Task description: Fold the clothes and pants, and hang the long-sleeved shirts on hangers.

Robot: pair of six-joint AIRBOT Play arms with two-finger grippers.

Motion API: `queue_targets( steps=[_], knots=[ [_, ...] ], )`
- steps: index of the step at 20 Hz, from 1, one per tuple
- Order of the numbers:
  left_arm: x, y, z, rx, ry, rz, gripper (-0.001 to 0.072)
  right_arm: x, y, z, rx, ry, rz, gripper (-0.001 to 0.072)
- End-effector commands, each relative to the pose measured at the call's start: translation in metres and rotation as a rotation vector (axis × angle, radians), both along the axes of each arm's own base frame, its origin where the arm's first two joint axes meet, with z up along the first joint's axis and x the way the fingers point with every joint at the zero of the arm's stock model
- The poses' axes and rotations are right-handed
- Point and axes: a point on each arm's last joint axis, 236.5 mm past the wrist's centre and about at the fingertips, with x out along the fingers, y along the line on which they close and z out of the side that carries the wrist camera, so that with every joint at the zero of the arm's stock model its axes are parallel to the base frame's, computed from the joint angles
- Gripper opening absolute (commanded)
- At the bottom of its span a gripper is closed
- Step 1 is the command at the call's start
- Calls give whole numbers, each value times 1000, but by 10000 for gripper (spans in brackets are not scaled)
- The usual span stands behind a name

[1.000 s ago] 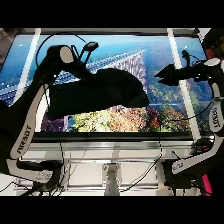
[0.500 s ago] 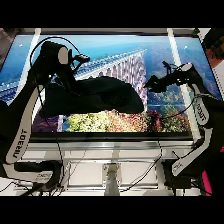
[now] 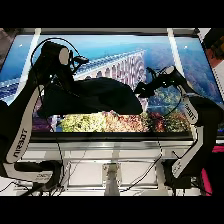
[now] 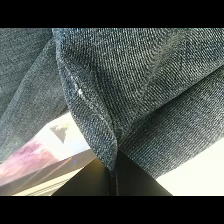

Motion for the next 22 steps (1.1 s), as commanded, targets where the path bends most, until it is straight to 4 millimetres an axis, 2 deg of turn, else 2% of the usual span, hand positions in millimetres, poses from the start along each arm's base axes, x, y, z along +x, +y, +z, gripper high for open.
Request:
queue_targets(
  steps=[1,3,4,7,10,11,14,16,18,19,22],
  knots=[
    [0,0,-1,1,4,-1,14,-11,18,-3,0,9,58,478],
    [0,0,-4,4,10,0,14,-17,30,1,24,7,95,476],
    [1,-1,-5,4,11,-1,14,-19,36,3,35,8,105,428],
    [7,-5,-14,2,6,-5,14,-21,49,7,66,-11,131,17],
    [21,-14,-23,-13,-33,-16,14,-15,47,15,90,-17,101,16],
    [32,-18,-25,-30,-73,-18,14,-8,43,21,100,-28,74,15],
    [70,-35,-19,-100,-234,4,14,36,7,63,114,-110,-74,14],
    [99,-48,-3,-168,-362,58,14,69,-29,106,110,-198,-189,14],
    [131,-73,24,-300,-513,101,13,92,-67,150,86,-285,-297,14],
    [146,-91,45,-390,-592,105,12,98,-86,169,51,-322,-339,14],
    [181,-137,129,-615,-875,105,11,98,-136,211,-101,-428,-434,14]
  ],
)
